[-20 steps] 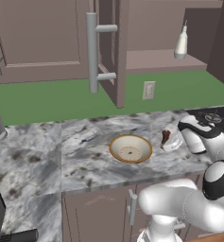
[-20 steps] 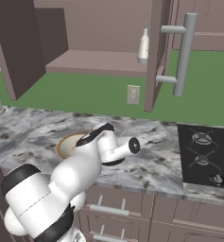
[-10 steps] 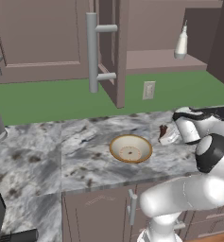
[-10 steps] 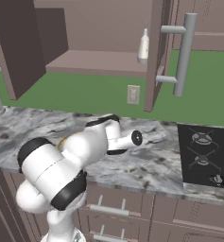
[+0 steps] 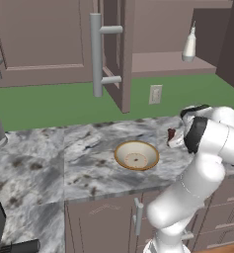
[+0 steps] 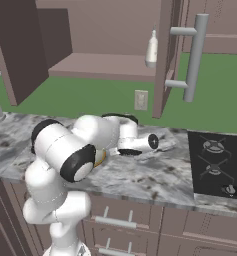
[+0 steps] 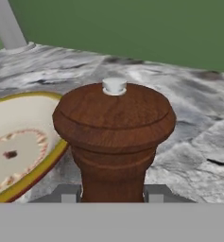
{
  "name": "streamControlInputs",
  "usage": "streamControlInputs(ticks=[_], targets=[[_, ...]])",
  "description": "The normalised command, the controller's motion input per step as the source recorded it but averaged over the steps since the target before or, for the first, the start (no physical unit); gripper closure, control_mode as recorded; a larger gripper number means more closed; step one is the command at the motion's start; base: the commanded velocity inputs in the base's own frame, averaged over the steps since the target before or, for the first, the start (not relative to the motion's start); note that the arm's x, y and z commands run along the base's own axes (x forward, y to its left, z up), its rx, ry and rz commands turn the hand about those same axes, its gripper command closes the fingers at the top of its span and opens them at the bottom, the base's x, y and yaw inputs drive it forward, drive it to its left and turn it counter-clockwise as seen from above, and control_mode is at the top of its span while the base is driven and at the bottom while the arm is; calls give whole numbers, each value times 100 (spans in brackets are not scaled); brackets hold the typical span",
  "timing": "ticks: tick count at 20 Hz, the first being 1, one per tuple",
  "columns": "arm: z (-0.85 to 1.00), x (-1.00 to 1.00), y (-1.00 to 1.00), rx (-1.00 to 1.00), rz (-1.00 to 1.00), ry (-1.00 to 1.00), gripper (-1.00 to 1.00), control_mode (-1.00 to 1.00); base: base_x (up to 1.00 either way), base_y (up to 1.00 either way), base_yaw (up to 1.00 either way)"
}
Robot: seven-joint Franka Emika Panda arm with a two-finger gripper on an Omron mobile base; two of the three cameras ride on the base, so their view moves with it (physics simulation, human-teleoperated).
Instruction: Retrieve the bottle and the shaker from the cabinet and place them next to the mixing bowl on the counter. Then add garlic from the fridge to the mixing bowl.
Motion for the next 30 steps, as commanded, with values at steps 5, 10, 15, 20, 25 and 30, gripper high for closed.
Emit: streamControlInputs(ticks=[5, 10, 15, 20, 25, 30], targets=[[-47, 30, -9, 0, 3, 1, 100, -100, 0, 0, 0], [-51, 12, -1, 0, 4, 0, 100, -100, 0, 0, 0], [-26, 0, 0, 3, 7, -3, 100, -100, 0, 0, 0], [-16, 0, 0, 2, 7, -5, 100, -100, 0, 0, 0], [-3, -1, 0, 0, 4, -5, 100, -100, 0, 0, 0], [0, -1, 0, 0, 1, -2, 100, -100, 0, 0, 0]])
